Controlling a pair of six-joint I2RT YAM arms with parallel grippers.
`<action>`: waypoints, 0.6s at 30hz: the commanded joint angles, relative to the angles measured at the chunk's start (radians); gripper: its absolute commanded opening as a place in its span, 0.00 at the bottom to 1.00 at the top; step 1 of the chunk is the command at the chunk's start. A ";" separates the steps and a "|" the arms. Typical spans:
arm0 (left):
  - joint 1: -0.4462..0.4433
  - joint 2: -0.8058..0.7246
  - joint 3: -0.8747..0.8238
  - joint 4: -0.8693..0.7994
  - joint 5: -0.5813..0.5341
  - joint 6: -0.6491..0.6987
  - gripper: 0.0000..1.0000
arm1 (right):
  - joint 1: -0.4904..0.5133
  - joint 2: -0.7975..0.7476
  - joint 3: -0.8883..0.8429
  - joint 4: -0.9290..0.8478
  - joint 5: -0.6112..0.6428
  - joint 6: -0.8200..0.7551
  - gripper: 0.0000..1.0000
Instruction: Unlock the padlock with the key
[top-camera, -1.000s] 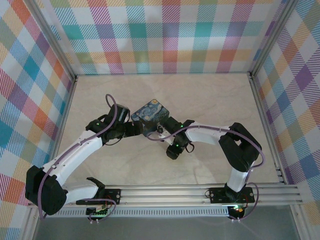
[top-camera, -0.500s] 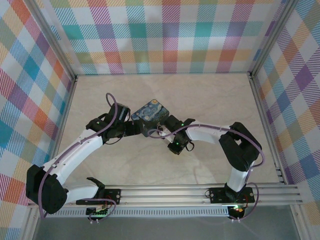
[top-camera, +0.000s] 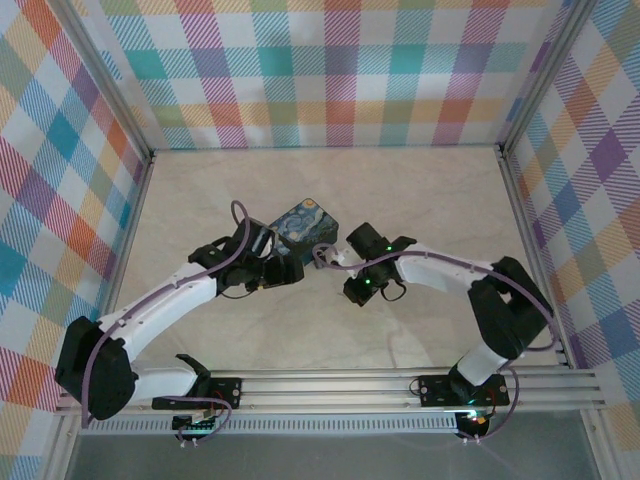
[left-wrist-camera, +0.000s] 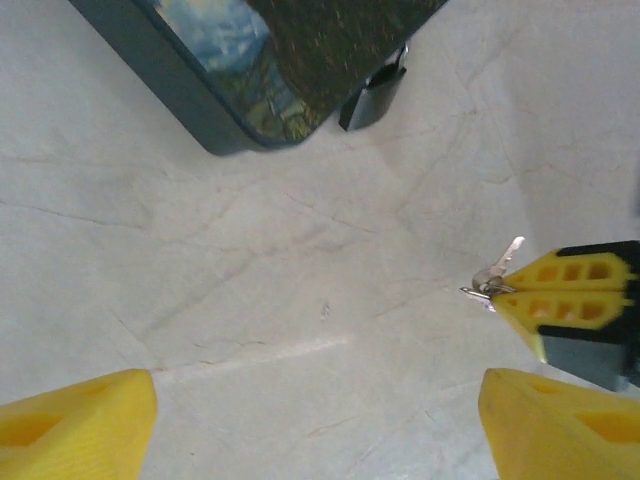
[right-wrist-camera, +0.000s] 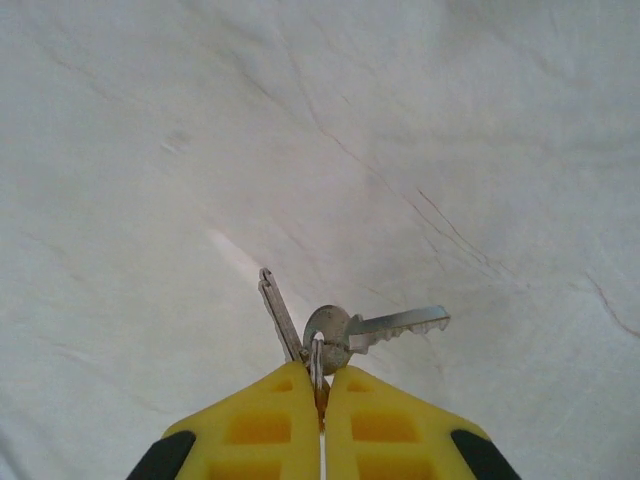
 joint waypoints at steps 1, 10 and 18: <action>-0.006 0.007 0.000 0.097 0.107 -0.131 0.79 | -0.006 -0.069 -0.022 0.069 -0.159 0.060 0.00; -0.013 -0.002 -0.018 0.238 0.216 -0.217 0.52 | -0.014 -0.136 -0.058 0.170 -0.311 0.144 0.00; -0.020 -0.015 -0.063 0.279 0.268 -0.080 0.31 | -0.037 -0.131 -0.050 0.202 -0.363 0.194 0.00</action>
